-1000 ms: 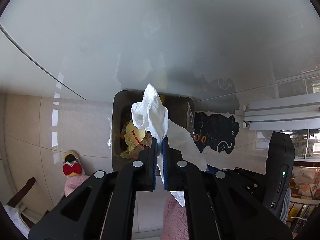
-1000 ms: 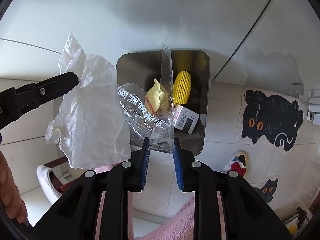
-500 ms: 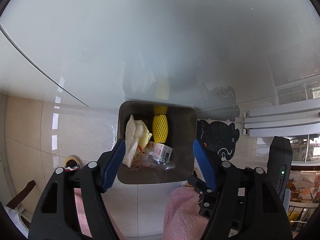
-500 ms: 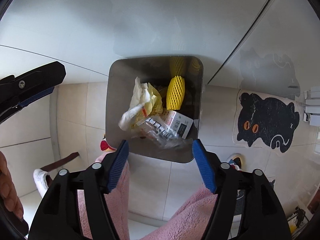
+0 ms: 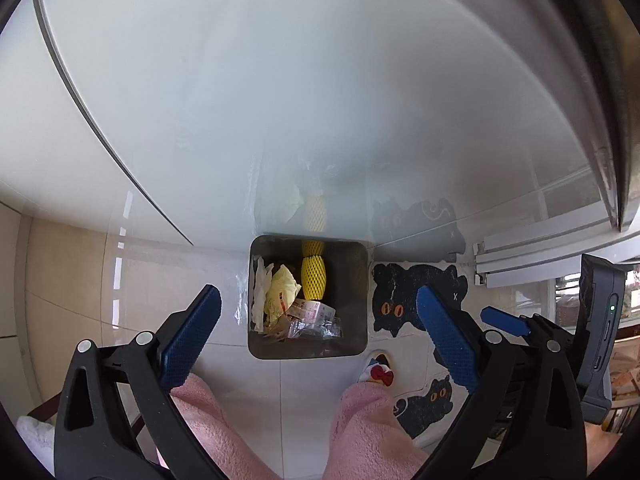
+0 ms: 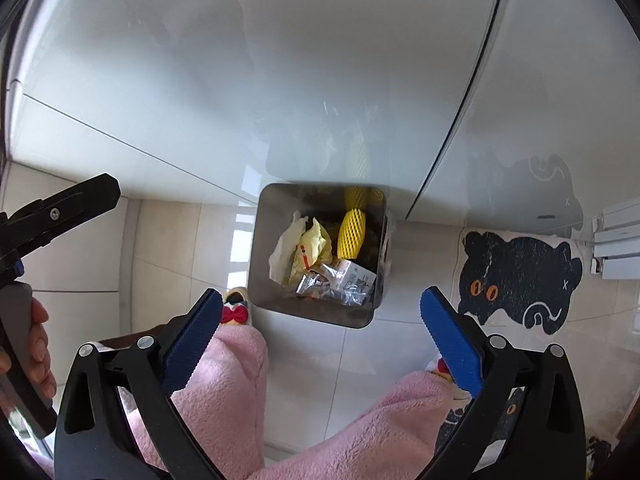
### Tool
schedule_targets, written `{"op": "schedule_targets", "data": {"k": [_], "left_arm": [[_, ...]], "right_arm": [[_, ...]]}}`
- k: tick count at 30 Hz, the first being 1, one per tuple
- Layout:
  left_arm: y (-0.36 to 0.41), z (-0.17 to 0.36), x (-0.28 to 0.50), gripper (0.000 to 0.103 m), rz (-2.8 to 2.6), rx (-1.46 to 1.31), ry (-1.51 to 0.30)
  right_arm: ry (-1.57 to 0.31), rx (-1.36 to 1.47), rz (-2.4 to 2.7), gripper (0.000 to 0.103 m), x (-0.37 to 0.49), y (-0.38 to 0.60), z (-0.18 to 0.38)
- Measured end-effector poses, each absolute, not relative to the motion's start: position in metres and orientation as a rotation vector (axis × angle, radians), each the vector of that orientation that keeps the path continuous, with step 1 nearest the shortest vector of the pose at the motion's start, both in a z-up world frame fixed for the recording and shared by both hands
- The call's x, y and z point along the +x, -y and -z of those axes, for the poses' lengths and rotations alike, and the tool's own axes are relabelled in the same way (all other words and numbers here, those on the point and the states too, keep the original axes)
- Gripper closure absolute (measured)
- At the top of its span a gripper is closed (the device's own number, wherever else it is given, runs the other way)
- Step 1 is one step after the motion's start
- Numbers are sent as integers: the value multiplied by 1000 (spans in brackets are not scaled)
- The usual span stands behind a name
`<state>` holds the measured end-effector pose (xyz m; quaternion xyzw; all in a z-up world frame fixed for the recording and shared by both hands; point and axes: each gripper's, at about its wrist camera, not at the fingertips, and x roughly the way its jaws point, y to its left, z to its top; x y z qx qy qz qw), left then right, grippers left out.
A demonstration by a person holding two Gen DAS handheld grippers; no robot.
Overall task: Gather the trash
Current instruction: 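Open both grippers to drop the tissue and plastic bag into the bin, then grasp the silver snack packet with the left gripper while the right gripper grasps the yellow paper bag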
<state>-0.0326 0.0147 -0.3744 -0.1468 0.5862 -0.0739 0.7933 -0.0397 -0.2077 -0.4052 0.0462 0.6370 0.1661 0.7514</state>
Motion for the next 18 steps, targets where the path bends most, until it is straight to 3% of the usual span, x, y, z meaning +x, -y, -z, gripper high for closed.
{"op": "schedule_targets", "data": {"k": [11, 18], "left_arm": [[-13, 255, -41, 8, 188, -266, -1040], [-15, 191, -27, 8, 202, -245, -946]], "right_arm": [[-1233, 257, -366, 4, -40, 243, 285], [-1011, 214, -350, 4, -31, 257, 201]]}}
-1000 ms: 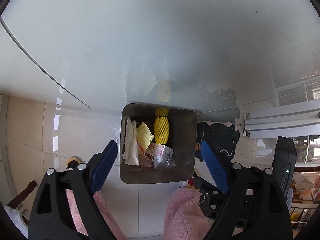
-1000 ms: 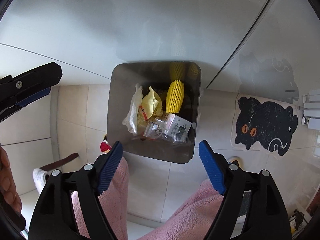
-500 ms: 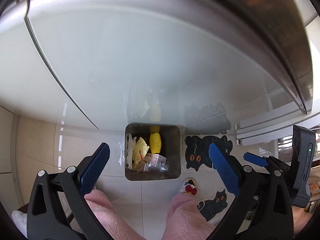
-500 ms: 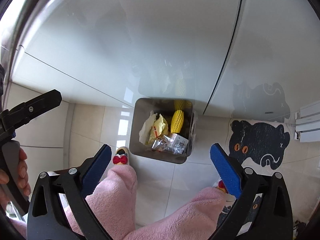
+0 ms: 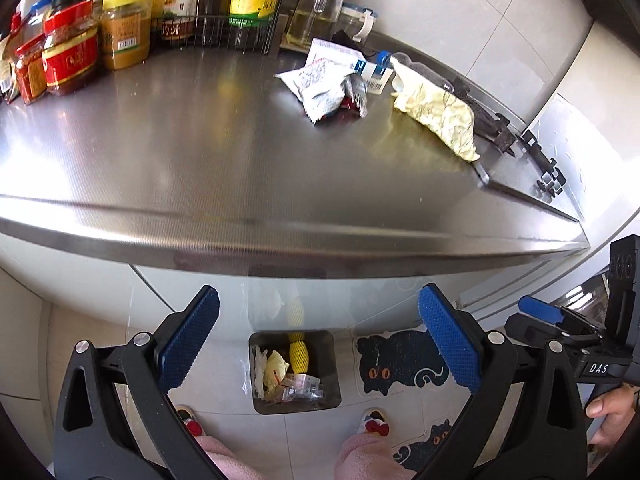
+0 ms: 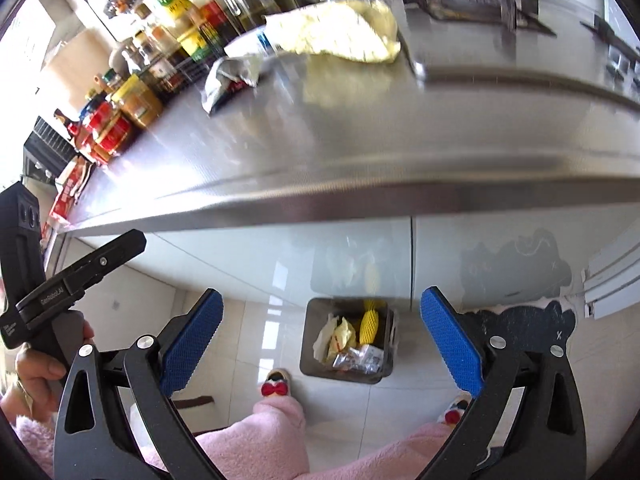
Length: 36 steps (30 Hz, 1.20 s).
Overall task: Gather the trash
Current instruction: 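Grasp the silver snack packet with the left gripper while the right gripper grasps the yellow paper bag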
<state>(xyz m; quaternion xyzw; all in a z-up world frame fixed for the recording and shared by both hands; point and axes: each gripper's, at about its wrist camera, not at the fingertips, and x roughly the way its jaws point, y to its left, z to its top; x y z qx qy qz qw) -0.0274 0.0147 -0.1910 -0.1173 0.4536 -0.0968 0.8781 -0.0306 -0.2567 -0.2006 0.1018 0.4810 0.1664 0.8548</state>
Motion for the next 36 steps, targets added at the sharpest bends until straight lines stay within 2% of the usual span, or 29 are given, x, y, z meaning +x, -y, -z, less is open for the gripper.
{"op": "schedule_targets", "data": {"k": [9, 18, 36], "left_arm": [[-9, 131, 10, 8, 233, -192, -867], [-6, 101, 66, 8, 251, -177, -811], [2, 161, 178, 8, 186, -126, -949]], "right_arm": [[-812, 187, -269, 4, 10, 274, 133], [-798, 131, -251, 4, 58, 263, 129], [-870, 1, -216, 4, 151, 235, 166]]}}
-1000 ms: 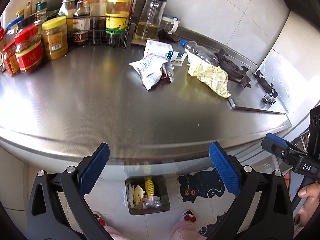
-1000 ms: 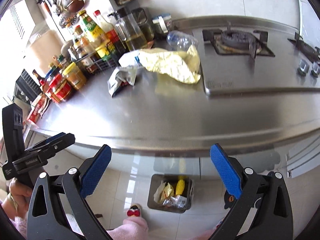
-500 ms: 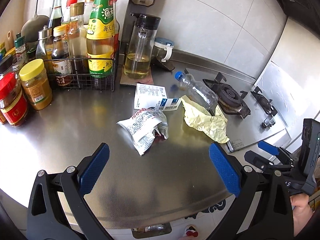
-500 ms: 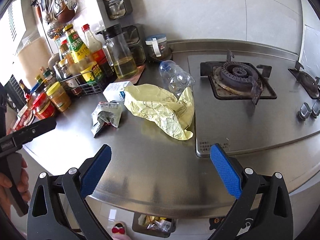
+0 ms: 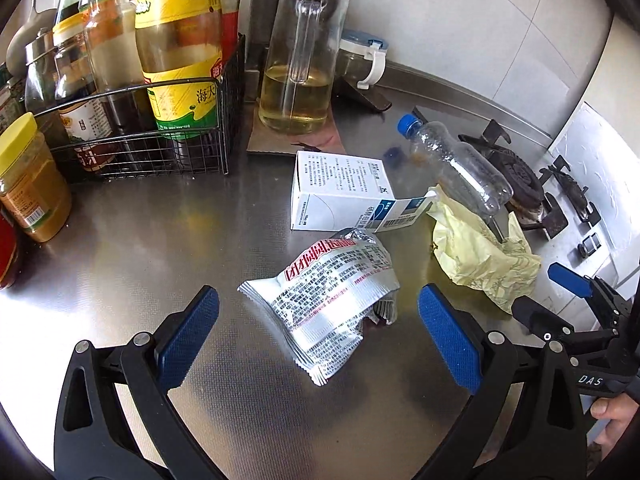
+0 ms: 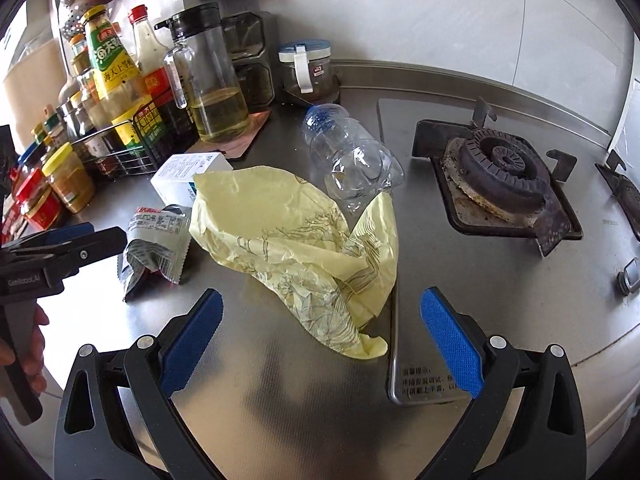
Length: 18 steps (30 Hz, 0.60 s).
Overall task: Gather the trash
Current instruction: 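Grasp the silver snack packet with the left gripper while the right gripper grasps the yellow paper bag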
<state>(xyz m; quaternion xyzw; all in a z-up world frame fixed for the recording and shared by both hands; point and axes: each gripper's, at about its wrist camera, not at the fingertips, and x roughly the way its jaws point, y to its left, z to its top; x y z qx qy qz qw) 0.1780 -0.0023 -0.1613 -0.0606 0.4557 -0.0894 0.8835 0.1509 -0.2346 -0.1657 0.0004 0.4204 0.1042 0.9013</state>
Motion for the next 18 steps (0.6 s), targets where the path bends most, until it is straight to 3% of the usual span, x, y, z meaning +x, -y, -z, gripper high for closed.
{"op": "schedule_targets", "data": {"k": [6, 8, 9, 11, 12, 15, 18], "left_arm": [[8, 175, 192, 8, 195, -102, -978], [9, 178, 195, 11, 199, -104, -980], [9, 179, 195, 14, 201, -105, -979], [9, 180, 195, 27, 210, -107, -979], [10, 180, 195, 37, 216, -105, -980], [12, 178, 193, 54, 234, -92, -971], [15, 178, 191, 64, 240, -75, -967]], "right_arm": [[-898, -23, -212, 6, 166, 225, 177], [-912, -22, -216, 16, 168, 224, 181], [-920, -15, -222, 26, 169, 224, 183], [-930, -14, -224, 37, 169, 223, 186], [-932, -22, -225, 44, 168, 222, 187], [-936, -22, -240, 58, 166, 222, 187], [-933, -5, -253, 67, 161, 225, 185]]}}
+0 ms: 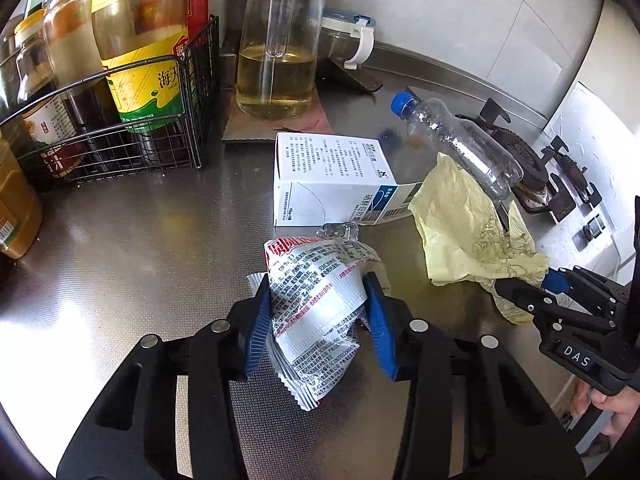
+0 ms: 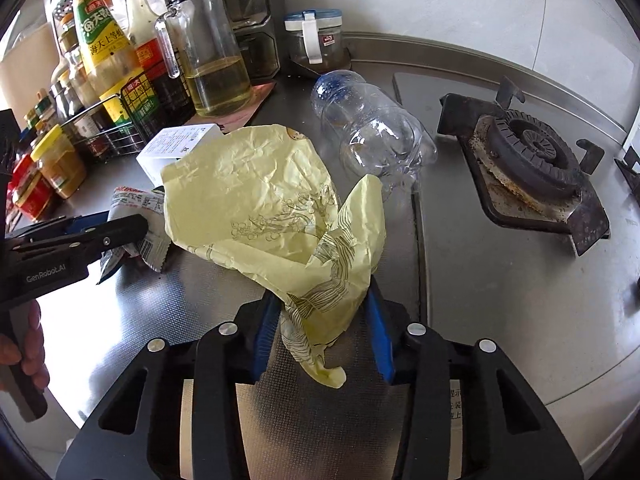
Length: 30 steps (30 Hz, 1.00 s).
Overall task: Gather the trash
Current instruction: 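Grasp the silver snack packet with the left gripper while the right gripper grasps the yellow paper bag, then carry the snack packet and yellow paper bag down over the bin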
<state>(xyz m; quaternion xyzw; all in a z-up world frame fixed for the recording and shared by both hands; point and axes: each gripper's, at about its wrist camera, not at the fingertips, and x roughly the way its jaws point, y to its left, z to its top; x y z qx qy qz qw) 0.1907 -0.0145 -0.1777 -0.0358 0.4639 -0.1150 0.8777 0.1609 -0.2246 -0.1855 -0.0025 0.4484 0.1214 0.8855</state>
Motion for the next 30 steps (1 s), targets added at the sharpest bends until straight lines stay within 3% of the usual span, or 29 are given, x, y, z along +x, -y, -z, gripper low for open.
{"op": "schedule_targets", "data": {"k": [7, 21, 30], "left_arm": [[14, 169, 172, 85, 263, -74, -925], [8, 108, 73, 87, 311, -121, -826], [3, 108, -15, 87, 348, -148, -829]], "right_arm": [[-926, 34, -309, 75, 138, 228, 181], [-869, 88, -383, 76, 41, 242, 138], [-918, 83, -487, 76, -40, 243, 142]]}}
